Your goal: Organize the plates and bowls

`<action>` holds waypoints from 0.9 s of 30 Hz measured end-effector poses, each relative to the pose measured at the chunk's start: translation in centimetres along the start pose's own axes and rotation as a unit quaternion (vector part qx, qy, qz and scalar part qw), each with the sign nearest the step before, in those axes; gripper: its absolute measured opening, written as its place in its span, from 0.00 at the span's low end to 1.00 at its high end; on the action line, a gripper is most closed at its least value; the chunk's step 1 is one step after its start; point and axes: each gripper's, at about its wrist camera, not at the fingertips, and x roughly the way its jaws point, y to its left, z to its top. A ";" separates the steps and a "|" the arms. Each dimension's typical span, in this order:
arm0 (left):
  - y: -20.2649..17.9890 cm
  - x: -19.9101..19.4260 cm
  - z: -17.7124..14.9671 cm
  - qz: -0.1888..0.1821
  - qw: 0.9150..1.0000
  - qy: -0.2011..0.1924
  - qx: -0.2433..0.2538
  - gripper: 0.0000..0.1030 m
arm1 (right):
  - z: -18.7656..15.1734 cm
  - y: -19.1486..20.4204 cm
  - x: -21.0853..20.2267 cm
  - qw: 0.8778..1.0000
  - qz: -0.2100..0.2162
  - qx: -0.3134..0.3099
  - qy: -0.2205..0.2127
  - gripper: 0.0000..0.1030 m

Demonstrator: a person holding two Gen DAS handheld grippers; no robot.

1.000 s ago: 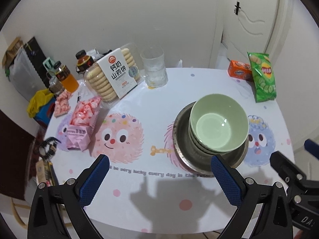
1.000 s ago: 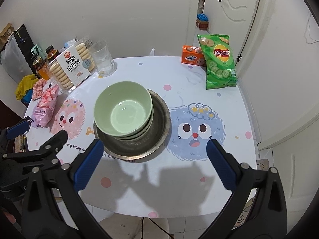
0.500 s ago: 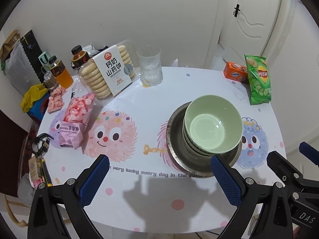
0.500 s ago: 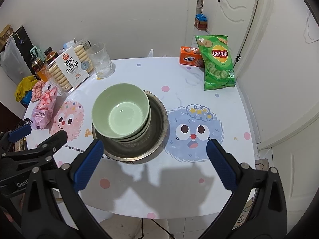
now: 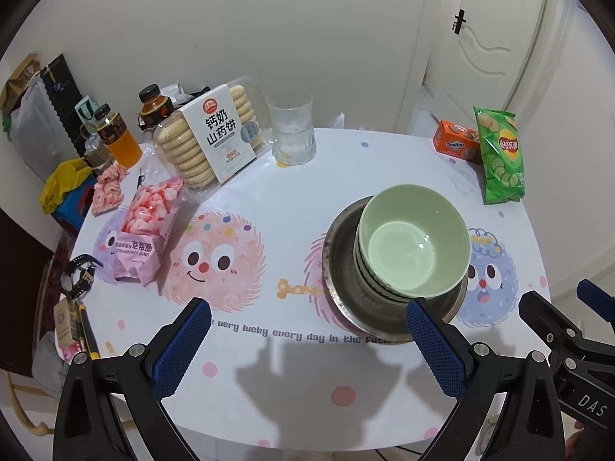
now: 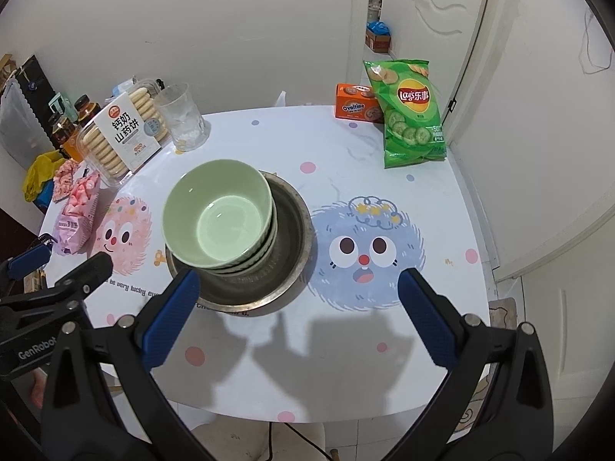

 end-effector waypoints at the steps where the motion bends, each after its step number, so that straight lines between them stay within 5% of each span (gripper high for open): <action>1: 0.0 0.0 0.0 0.001 1.000 0.000 0.000 1.00 | 0.0 -0.1 0.0 1.000 0.000 0.000 0.001 0.99; 27: -0.1 -0.3 -0.2 -0.003 1.000 0.002 -0.004 1.00 | -0.2 -0.2 0.4 1.000 0.001 0.003 0.008 0.99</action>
